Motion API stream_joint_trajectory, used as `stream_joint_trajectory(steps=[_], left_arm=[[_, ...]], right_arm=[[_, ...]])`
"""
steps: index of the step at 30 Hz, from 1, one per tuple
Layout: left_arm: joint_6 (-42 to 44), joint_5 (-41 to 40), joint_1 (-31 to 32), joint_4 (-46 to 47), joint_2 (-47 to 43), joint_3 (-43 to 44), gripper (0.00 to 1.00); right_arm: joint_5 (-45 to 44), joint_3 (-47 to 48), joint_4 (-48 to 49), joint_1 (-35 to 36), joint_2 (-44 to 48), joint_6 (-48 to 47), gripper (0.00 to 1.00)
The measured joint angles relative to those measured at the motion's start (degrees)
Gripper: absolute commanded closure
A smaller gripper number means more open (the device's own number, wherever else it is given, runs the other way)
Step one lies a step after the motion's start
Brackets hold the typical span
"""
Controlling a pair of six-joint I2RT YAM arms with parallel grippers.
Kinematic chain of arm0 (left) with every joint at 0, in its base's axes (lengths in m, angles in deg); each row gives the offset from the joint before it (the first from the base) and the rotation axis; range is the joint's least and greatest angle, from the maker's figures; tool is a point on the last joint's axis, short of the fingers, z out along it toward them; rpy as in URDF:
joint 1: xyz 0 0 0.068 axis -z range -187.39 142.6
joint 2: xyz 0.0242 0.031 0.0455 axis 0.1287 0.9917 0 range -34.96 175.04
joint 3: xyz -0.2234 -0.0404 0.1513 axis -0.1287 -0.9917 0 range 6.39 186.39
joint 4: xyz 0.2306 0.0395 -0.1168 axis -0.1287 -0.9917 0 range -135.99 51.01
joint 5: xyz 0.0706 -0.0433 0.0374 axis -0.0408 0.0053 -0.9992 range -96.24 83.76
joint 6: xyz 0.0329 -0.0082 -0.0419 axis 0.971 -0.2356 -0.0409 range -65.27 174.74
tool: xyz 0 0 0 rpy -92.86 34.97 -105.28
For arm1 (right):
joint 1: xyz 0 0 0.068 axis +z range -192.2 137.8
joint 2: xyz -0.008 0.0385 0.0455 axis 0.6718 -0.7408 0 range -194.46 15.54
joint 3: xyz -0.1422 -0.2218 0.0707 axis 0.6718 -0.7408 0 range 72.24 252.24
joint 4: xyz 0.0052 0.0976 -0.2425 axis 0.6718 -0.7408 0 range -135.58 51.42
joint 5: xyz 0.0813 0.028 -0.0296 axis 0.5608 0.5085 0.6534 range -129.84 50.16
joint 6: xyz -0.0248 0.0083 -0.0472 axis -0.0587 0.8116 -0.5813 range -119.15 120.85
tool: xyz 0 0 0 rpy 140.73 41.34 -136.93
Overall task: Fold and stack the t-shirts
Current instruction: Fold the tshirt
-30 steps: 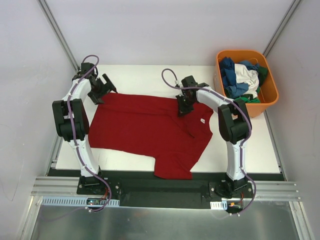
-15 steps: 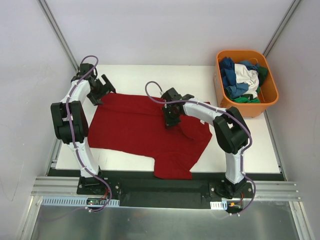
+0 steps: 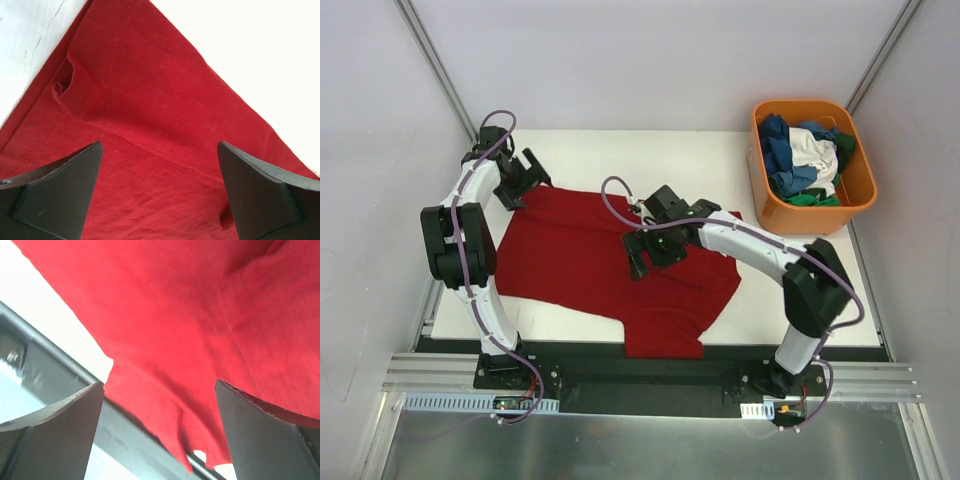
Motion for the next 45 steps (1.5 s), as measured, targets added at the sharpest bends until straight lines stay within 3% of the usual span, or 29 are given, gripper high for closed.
stream_joint_trajectory(steps=[5,9,15,20,26,38,45], left_arm=[[0.0,0.1,0.3,0.0,-0.3,0.0,0.01],[0.0,1.2,1.4,0.0,-0.3,0.1,0.01],[0.3,3.5,3.0,0.1,2.0,3.1,0.01],[0.3,2.9,3.0,0.4,5.1,3.9,0.01],[0.3,2.7,1.3,0.3,8.8,3.9,0.01],[-0.8,3.4,-0.3,-0.9,18.9,17.0,0.01],[-2.8,4.2,-0.4,-0.9,24.7,26.4,0.01]], right_arm=[[2.2,-2.5,-0.9,-1.6,8.4,-1.8,0.03],[2.9,-3.4,0.1,-8.9,9.3,0.4,0.03],[-1.9,-3.3,1.0,-19.0,0.3,3.2,0.03],[-4.3,0.7,0.6,-23.1,-9.2,3.9,0.03],[-4.6,7.5,-2.5,-26.4,-14.1,4.3,0.03],[-3.6,36.0,-13.7,-31.7,-31.2,0.0,0.03],[0.1,51.6,-14.7,-34.4,-40.2,-3.1,0.03]])
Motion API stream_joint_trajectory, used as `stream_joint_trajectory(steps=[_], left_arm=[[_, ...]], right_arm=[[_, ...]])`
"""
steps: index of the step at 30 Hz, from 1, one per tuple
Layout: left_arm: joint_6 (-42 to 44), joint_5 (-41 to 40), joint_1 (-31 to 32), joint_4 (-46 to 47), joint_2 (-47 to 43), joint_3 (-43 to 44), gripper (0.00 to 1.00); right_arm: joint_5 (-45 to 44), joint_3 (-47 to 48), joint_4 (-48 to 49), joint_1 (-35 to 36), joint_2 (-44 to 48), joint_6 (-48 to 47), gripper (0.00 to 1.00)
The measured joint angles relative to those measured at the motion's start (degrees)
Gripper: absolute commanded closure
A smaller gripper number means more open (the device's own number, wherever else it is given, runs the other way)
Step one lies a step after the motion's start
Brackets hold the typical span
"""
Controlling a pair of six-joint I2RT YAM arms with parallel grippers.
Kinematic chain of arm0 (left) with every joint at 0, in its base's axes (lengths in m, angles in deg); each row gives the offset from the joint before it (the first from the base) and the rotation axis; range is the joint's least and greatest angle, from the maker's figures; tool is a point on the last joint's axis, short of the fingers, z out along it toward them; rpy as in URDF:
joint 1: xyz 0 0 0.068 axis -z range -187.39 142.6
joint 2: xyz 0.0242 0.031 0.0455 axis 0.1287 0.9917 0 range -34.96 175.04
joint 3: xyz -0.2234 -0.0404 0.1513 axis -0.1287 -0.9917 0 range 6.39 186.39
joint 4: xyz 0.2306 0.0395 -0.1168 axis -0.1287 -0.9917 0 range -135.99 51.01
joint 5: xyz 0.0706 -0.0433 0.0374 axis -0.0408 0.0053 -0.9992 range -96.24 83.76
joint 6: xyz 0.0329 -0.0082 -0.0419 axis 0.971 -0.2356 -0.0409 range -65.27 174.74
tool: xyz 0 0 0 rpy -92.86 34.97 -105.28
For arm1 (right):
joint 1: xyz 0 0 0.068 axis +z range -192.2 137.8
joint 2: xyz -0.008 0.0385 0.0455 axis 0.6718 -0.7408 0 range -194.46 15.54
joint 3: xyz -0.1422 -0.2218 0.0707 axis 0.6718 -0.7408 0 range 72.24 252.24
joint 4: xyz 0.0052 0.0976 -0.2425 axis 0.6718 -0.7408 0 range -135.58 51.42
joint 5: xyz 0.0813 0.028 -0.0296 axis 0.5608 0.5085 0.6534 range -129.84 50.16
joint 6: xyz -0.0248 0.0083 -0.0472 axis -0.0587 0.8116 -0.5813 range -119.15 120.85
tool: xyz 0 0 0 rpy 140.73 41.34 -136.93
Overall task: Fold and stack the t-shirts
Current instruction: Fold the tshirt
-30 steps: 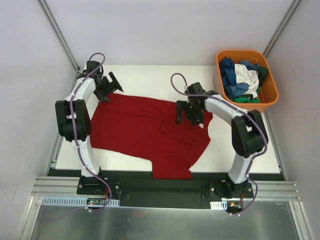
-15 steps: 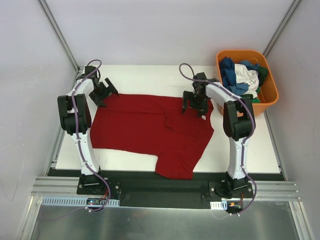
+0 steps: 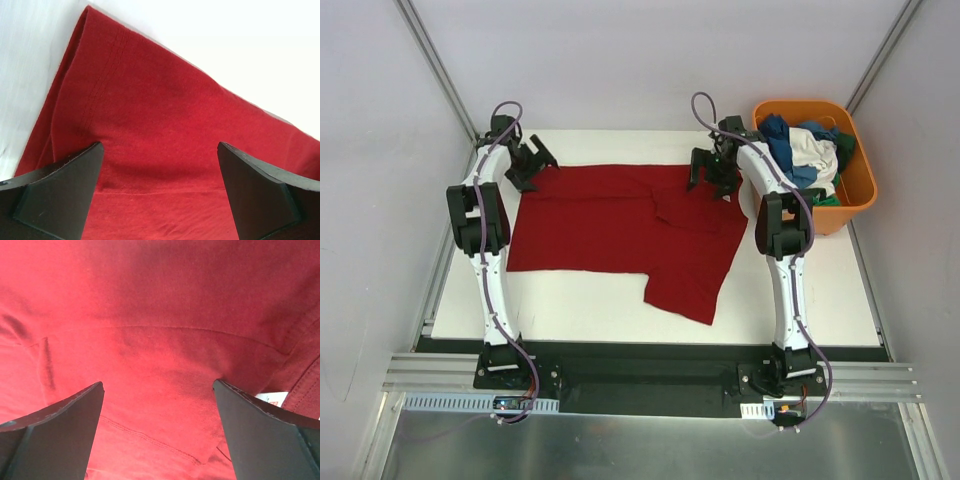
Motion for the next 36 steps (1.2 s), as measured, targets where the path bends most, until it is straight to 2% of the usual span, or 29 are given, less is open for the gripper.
stream_joint_trajectory(steps=[7,12,15,19,23,28,31,32,36], left_arm=[[-0.3,2.3,-0.7,0.0,2.4,4.1,0.01],[1.2,1.4,-0.7,-0.5,1.1,4.0,0.01],[2.3,0.1,-0.7,-0.9,-2.7,2.8,0.01],[2.9,-1.9,-0.7,-1.0,-12.3,-2.4,0.01],[2.6,-5.2,-0.7,-0.3,-26.2,-14.0,0.01],[-0.1,-10.9,-1.1,0.4,-42.9,-35.9,0.01],[-2.6,-12.8,-3.2,-0.9,-49.0,-48.7,0.01],[-3.7,-13.6,-4.2,-1.4,-50.1,-52.3,0.02],[-7.0,-16.4,-7.2,-1.6,-52.9,-62.8,0.19]], right_arm=[[6.5,1.1,4.3,-2.3,-1.0,-2.1,0.03],[9.2,-2.7,7.2,-2.6,1.3,-7.1,0.03],[9.3,-4.2,7.5,-2.2,4.1,-9.2,0.03],[8.7,-8.4,8.5,-1.0,11.3,-11.5,0.03],[4.5,-17.0,11.3,2.2,22.1,-13.3,0.03],[-1.2,-37.4,18.9,9.0,38.4,-12.7,0.03],[-2.1,-46.2,22.1,10.9,43.8,-10.7,0.03],[-2.2,-49.3,23.0,10.9,45.4,-9.8,0.03],[-2.9,-55.5,24.6,10.5,47.2,-7.5,0.03]])
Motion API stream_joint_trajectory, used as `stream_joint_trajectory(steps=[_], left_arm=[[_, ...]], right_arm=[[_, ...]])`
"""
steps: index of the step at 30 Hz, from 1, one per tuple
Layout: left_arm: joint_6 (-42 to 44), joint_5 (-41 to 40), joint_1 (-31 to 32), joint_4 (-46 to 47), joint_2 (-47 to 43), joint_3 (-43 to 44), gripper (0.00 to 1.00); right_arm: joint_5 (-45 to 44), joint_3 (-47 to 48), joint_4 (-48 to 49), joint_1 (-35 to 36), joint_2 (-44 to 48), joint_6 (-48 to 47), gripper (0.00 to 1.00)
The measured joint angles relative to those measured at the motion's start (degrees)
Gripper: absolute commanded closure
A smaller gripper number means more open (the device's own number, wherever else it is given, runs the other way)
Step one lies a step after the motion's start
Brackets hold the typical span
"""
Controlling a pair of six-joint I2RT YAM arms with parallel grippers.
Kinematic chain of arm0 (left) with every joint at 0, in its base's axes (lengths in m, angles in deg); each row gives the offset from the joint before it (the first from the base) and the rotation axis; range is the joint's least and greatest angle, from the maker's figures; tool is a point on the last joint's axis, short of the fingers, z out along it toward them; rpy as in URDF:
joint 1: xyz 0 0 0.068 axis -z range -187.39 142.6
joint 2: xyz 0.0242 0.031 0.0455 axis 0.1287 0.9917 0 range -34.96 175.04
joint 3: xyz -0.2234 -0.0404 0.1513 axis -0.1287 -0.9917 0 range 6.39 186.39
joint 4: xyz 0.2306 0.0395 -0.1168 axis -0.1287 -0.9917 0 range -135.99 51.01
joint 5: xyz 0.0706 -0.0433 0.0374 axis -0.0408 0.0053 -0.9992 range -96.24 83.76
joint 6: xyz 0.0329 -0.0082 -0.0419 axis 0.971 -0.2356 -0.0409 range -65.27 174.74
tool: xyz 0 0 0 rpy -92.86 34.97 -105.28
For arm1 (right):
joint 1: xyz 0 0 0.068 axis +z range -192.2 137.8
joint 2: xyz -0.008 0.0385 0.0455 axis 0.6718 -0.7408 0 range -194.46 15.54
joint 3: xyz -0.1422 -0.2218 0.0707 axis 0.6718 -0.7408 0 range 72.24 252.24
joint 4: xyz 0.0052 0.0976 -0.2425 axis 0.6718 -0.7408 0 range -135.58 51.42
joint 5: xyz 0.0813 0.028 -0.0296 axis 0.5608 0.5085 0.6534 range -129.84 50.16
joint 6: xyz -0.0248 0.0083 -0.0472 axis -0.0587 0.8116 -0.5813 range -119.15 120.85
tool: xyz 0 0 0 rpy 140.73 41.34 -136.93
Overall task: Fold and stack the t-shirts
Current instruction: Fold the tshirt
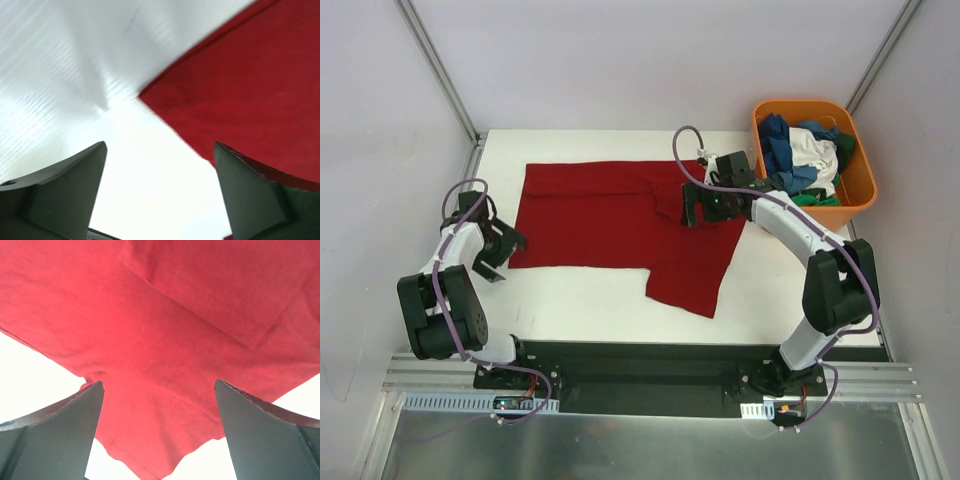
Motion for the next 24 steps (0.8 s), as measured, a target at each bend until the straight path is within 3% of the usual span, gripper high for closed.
stream_joint_trajectory(steps=[4,11,17,21,23,24], left_arm=[[-2.3,-0.7,-0.7,1.1,-1.0,-3.8,0.45],[-4.2,-0.7,-2.9,6.5,2.2,-4.0,0.62],[-4.7,0.3,-3.2,7.6,6.1,-3.9,0.65],[-4.8,0.4,-3.2,7.9,6.3,-3.9,0.8],[-5.0,0.5,-3.3,8.0,6.6,-3.8,0.98],[-5.2,0.6,-3.2,8.2,6.8,-3.7,1.0]], right_arm=[[-0.2,-1.6,0.5,0.4,0.0,0.8,0.03],[-0.4,-1.7,0.8,0.9,0.0,0.8,0.03],[-1.2,-1.9,0.8,0.9,0.0,0.6,0.03],[-1.4,-2.0,0.5,0.9,0.0,0.6,0.03],[-1.4,-2.1,0.4,0.9,0.0,0.6,0.03],[-1.4,-2.2,0.4,0.9,0.0,0.6,0.03]])
